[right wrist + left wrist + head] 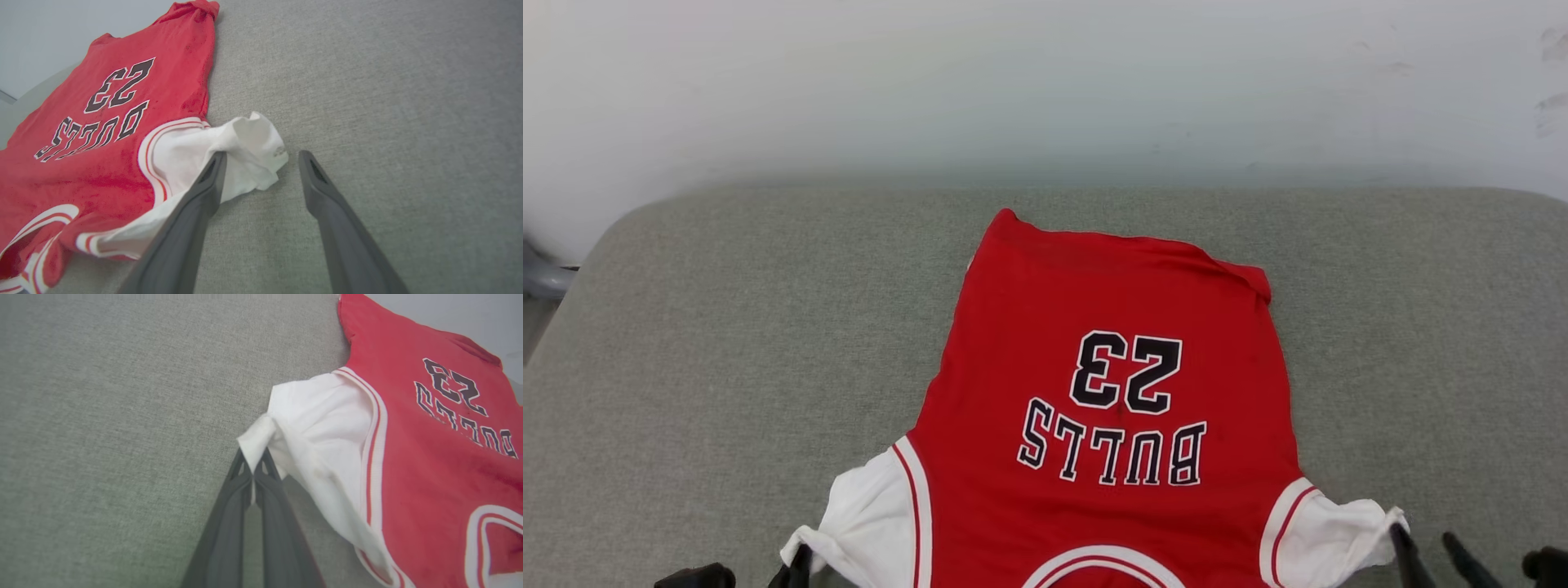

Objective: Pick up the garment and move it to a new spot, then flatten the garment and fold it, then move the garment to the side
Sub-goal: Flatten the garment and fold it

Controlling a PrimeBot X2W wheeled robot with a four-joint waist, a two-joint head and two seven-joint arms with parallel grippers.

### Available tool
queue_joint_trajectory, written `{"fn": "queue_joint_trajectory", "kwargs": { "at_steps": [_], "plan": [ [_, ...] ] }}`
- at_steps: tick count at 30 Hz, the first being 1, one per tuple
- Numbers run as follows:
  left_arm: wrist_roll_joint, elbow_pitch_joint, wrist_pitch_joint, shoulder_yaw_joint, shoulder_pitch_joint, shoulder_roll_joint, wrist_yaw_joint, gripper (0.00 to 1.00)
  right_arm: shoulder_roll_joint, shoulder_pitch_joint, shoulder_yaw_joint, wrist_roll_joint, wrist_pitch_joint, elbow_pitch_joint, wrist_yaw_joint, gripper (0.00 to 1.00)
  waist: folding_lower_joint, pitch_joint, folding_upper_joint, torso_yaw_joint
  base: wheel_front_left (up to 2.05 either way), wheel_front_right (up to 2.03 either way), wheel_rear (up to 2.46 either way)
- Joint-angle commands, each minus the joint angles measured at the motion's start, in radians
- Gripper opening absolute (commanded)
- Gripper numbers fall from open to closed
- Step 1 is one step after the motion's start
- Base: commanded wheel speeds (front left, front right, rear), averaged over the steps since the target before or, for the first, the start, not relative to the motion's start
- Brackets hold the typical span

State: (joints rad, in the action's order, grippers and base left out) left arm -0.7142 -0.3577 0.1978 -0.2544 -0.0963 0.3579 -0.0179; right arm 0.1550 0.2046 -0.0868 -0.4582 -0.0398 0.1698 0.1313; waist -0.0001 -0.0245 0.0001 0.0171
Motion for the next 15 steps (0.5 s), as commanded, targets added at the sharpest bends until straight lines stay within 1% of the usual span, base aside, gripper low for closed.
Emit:
{"fn": "queue_joint_trajectory", "kwargs": {
  "at_steps": [1,3,6,10,13,15],
  "plan": [
    [0.008,0.01,0.004,-0.002,0.01,-0.006,-0.003,0.0,-0.004,-0.021,-0.012,-0.003,0.003,-0.01,-0.001,1.0,0.0001,-0.006,-0.0001,0.007,0.0,0.0,0.0],
    [0.017,0.034,0.006,-0.01,0.024,-0.007,-0.008,0.0,0.004,-0.051,-0.05,0.013,0.012,-0.026,-0.001,1.0,0.0001,-0.017,-0.0001,0.019,0.0,0.0,0.0],
    [0.03,0.073,0.007,-0.018,0.044,-0.009,-0.016,0.0,0.022,-0.118,-0.099,0.013,-0.018,-0.013,-0.001,1.0,0.0001,-0.041,-0.0001,0.042,0.0,0.0,0.0],
    [0.049,0.124,0.01,-0.032,0.086,-0.015,-0.018,0.0,0.067,-0.253,-0.11,-0.002,-0.108,0.05,-0.001,1.0,0.0001,-0.094,-0.0001,0.085,0.0,0.0,0.0],
    [0.063,0.159,0.018,-0.038,0.116,-0.02,-0.024,0.0,0.098,-0.368,-0.098,-0.002,-0.177,0.11,-0.001,1.0,0.0001,-0.14,-0.0001,0.115,0.0,0.0,0.0],
    [0.072,0.182,0.018,-0.043,0.136,-0.022,-0.025,0.0,0.131,-0.459,-0.088,-0.007,-0.229,0.151,-0.001,1.0,0.0001,-0.175,-0.0001,0.134,0.0,0.0,0.0]
  ]
}}
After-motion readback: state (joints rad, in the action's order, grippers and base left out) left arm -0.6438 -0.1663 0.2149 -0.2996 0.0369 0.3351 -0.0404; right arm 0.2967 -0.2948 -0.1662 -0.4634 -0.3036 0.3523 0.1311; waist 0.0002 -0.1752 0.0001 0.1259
